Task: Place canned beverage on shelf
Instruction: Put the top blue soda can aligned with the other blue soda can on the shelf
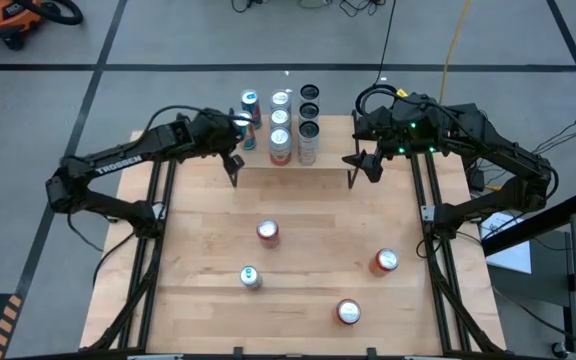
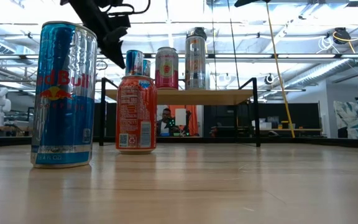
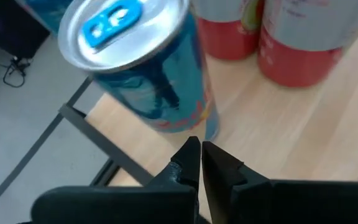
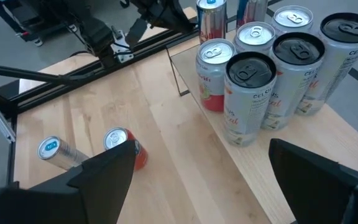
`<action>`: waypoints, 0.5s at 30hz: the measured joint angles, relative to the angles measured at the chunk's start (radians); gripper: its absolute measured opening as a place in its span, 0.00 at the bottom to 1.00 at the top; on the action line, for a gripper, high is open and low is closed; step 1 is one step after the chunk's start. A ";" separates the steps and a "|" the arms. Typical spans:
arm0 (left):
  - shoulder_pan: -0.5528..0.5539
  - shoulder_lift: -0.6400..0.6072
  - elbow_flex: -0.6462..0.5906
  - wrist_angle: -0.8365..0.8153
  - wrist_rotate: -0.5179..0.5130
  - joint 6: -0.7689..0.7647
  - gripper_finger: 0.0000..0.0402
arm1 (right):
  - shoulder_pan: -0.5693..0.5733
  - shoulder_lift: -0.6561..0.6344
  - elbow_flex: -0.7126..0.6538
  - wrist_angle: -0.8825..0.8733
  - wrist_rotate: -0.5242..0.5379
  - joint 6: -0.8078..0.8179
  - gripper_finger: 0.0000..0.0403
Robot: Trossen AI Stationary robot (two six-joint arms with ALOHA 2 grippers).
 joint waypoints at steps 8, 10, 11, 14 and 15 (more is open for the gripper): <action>-0.002 0.058 0.000 0.093 0.016 0.000 0.04 | 0.000 0.000 0.000 0.000 0.000 0.000 0.86; -0.002 0.068 0.000 0.109 0.016 -0.001 0.04 | 0.000 0.000 0.000 0.000 0.000 0.000 0.86; -0.002 0.071 0.000 0.111 0.016 0.000 0.04 | 0.000 0.000 0.000 0.000 0.000 0.000 0.86; -0.002 0.080 0.000 0.115 0.016 0.000 0.04 | 0.000 0.000 0.000 0.000 0.000 0.000 0.86; -0.002 0.081 0.000 0.116 0.016 -0.001 0.04 | 0.000 0.000 0.000 0.000 0.000 0.000 0.86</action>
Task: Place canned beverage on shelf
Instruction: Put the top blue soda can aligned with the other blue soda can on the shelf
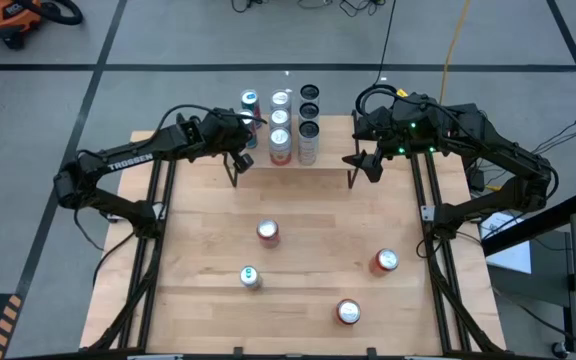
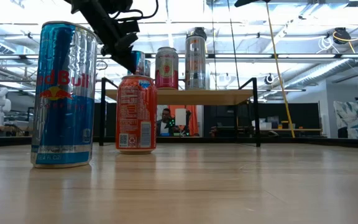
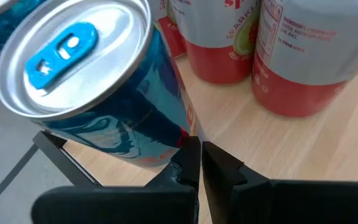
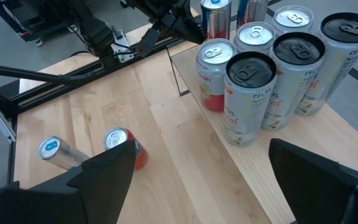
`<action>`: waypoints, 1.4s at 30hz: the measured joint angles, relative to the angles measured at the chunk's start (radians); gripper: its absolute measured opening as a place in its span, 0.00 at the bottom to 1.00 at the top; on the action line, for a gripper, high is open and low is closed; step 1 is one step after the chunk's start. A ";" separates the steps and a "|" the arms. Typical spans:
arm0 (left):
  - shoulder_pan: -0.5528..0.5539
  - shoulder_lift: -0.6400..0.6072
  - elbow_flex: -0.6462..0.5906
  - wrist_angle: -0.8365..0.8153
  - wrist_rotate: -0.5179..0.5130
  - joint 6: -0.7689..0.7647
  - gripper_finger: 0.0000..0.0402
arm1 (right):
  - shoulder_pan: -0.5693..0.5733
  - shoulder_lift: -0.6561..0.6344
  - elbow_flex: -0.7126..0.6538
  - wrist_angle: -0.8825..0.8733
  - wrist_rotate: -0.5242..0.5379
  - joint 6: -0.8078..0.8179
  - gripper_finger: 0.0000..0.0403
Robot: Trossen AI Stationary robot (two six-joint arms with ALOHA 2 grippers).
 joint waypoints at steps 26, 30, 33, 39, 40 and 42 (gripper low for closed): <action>0.053 -0.053 0.000 -0.050 -0.023 -0.025 0.04 | 0.000 0.000 0.000 0.000 0.000 0.000 0.86; 0.069 -0.053 0.000 -0.046 -0.022 -0.025 0.04 | 0.000 0.000 0.000 0.000 0.000 0.000 0.86; 0.078 -0.053 0.000 -0.034 -0.022 -0.025 0.04 | 0.000 0.000 0.000 0.000 0.000 0.000 0.86; 0.086 -0.053 0.000 -0.010 -0.022 -0.022 0.04 | 0.000 0.000 0.000 0.000 0.000 0.000 0.86; 0.088 -0.053 0.000 -0.009 -0.021 -0.019 0.04 | 0.000 0.000 0.000 0.000 0.000 0.000 0.86; 0.093 -0.053 0.000 -0.009 -0.021 -0.018 0.04 | 0.000 0.000 0.000 0.000 0.000 0.000 0.86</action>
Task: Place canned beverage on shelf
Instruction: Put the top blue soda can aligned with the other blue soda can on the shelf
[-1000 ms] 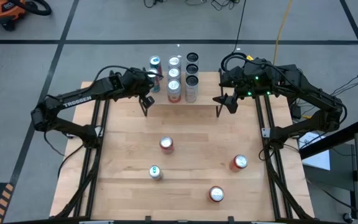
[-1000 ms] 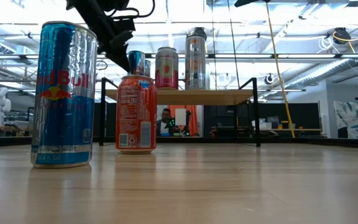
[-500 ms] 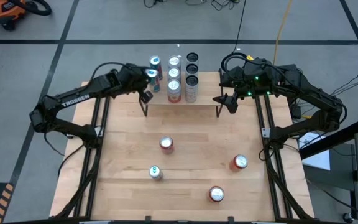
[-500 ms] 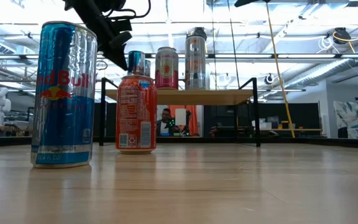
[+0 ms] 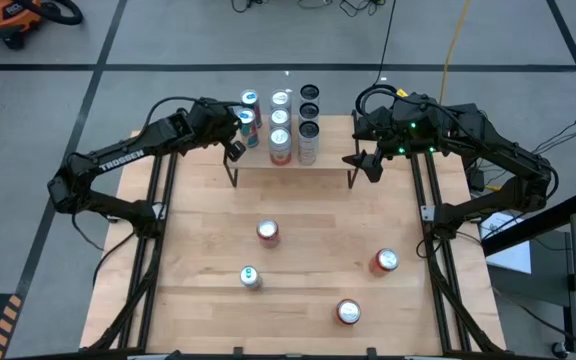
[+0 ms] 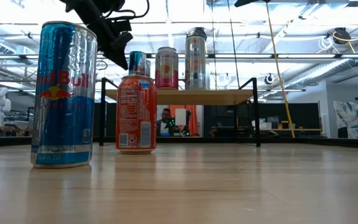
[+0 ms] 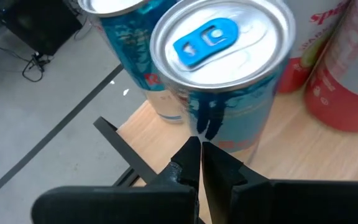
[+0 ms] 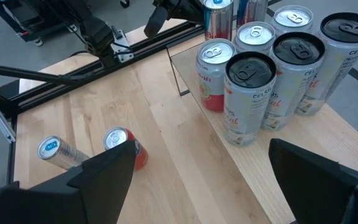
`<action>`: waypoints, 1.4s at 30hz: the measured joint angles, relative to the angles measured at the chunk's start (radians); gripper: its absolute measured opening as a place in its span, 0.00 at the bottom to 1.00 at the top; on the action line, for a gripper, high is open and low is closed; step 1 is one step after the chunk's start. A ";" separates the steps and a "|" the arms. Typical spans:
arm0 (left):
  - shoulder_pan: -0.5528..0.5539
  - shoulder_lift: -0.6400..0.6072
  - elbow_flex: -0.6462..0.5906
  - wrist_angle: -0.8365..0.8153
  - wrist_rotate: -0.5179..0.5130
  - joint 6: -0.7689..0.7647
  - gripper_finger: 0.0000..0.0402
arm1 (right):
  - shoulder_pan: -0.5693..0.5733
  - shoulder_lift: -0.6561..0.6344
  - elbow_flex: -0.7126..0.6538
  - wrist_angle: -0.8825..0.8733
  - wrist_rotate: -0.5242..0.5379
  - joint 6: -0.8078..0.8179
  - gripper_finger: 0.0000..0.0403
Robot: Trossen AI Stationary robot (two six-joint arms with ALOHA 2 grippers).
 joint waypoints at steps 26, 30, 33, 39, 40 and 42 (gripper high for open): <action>-0.052 0.018 0.001 0.018 0.067 -0.059 0.04 | 0.000 0.000 0.000 0.000 -0.004 0.007 0.86; -0.051 0.030 0.001 0.031 0.053 -0.058 0.04 | 0.000 0.000 0.000 0.000 -0.004 0.007 0.86; -0.051 0.035 0.001 0.024 0.052 -0.058 0.04 | 0.000 0.000 0.000 0.000 -0.004 0.007 0.86; -0.052 0.035 0.001 0.010 0.017 -0.058 0.04 | 0.000 0.000 0.000 0.000 -0.004 0.007 0.86; -0.052 0.035 0.001 0.011 0.003 -0.058 0.04 | 0.000 0.000 0.000 0.000 -0.004 0.007 0.86; -0.049 0.034 0.001 0.014 -0.003 -0.056 0.04 | 0.000 0.000 0.000 0.000 -0.004 0.007 0.86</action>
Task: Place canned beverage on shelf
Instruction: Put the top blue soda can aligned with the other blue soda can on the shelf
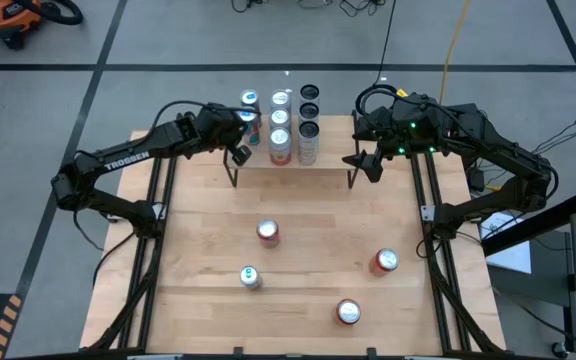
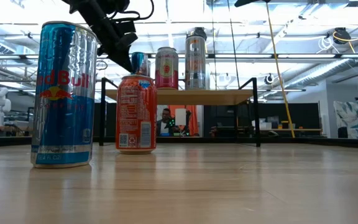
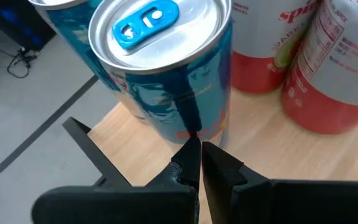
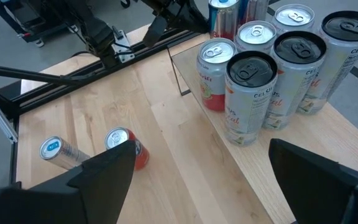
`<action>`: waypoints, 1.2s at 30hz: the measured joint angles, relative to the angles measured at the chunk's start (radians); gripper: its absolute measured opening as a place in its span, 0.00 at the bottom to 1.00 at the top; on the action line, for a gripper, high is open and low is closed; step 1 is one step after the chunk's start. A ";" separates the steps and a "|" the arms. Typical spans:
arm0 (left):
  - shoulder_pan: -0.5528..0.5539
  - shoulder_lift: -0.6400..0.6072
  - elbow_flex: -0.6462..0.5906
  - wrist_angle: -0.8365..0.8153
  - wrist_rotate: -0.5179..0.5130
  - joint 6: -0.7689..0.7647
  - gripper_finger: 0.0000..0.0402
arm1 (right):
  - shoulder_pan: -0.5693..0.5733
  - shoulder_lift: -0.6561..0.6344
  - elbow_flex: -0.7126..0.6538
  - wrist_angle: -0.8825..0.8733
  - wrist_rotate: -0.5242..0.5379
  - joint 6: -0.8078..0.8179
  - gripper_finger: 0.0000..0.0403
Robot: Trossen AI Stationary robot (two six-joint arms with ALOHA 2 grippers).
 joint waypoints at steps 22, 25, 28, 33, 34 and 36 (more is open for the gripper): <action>0.027 -0.009 0.000 -0.022 0.015 -0.004 0.04 | 0.000 0.000 0.000 0.000 0.000 0.000 0.86; 0.027 -0.009 0.000 -0.020 0.073 -0.005 0.04 | 0.000 0.000 0.000 0.000 0.000 0.000 0.86; 0.026 -0.009 0.000 -0.021 0.093 -0.006 0.04 | 0.000 0.000 0.000 0.000 0.000 0.000 0.86; 0.027 -0.009 0.000 -0.017 0.098 -0.024 0.04 | 0.000 0.000 0.000 0.000 0.000 0.000 0.86; 0.027 -0.009 0.000 -0.013 0.098 -0.024 0.04 | 0.000 0.000 0.000 0.000 0.000 0.000 0.86; 0.027 -0.009 0.000 -0.003 0.099 -0.023 0.04 | 0.000 0.000 0.000 0.000 0.000 0.000 0.86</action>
